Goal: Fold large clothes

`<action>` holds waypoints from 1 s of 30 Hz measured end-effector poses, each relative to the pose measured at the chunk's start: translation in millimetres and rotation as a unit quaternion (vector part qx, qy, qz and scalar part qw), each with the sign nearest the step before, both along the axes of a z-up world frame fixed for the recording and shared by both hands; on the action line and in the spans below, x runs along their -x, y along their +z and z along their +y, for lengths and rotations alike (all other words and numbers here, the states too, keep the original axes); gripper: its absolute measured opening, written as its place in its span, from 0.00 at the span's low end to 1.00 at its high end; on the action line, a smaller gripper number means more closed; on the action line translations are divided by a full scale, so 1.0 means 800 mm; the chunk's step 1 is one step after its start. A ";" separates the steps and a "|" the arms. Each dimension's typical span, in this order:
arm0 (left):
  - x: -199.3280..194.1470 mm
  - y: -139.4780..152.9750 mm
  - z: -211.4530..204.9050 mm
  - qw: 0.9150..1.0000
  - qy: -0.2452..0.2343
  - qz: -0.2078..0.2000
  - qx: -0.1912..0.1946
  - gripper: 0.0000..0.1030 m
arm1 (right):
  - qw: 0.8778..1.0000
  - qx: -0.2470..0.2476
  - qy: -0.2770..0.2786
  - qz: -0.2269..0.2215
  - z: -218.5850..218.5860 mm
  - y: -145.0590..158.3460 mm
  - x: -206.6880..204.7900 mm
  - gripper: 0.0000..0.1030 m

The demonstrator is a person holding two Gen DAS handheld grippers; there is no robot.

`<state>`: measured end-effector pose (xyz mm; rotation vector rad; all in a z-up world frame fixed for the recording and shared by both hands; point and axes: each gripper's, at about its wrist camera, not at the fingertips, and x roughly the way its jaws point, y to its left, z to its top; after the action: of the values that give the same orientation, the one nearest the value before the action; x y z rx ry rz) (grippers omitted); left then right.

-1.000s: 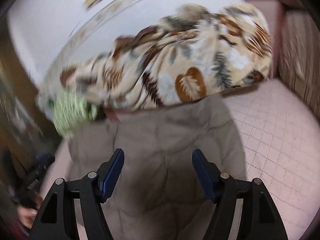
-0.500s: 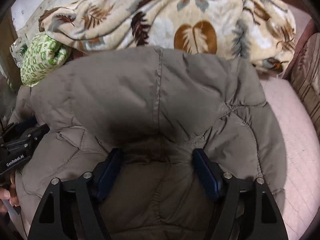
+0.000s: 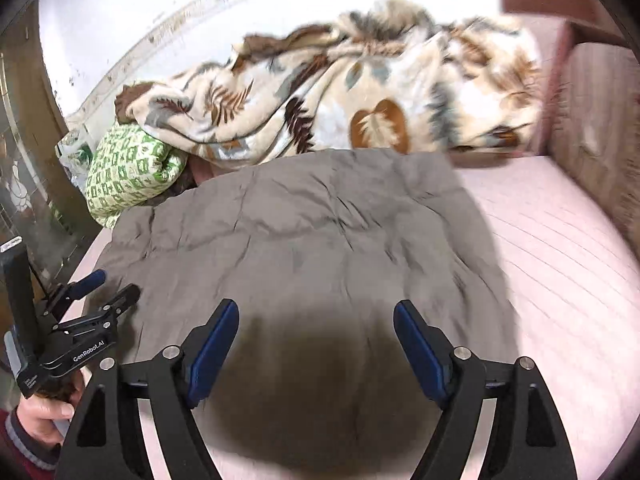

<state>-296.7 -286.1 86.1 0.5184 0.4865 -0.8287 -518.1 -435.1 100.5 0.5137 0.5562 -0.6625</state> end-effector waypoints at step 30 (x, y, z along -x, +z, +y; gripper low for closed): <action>-0.067 -0.041 0.071 0.992 0.096 0.076 0.001 0.76 | 0.992 -0.016 0.021 0.123 0.040 -0.075 -0.070 0.90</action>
<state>-243.2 -229.0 53.7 0.4015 0.6653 -0.6863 -462.1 -403.0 40.4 0.4517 0.8088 -0.6827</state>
